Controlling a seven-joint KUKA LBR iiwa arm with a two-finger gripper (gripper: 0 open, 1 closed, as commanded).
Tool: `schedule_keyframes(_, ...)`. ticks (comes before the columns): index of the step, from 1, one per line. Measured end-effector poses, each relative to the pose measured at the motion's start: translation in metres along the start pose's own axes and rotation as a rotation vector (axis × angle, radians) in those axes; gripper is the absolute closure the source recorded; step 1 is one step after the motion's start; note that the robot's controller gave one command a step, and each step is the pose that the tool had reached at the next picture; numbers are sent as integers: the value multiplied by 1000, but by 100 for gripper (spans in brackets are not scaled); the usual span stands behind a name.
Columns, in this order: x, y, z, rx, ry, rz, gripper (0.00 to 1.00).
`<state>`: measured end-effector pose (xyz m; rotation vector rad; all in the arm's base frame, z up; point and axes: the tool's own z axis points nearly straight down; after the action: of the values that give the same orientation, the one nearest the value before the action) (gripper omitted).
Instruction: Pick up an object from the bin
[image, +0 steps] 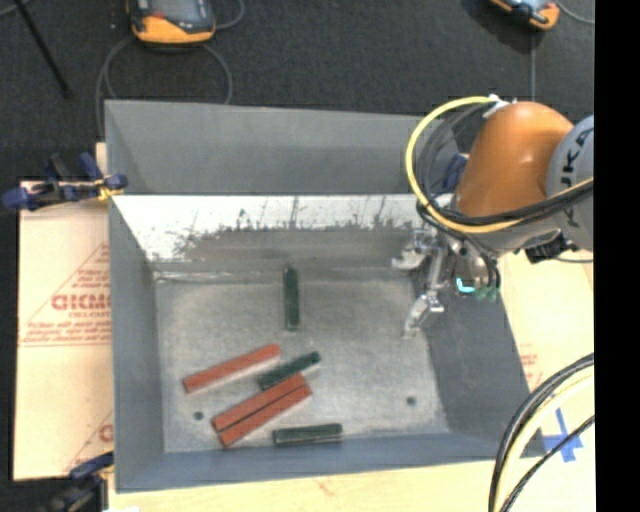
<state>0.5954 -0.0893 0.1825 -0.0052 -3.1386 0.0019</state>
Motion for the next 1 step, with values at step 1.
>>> schedule_keyframes(1,-2,0,-4,1,-7,-2,0)
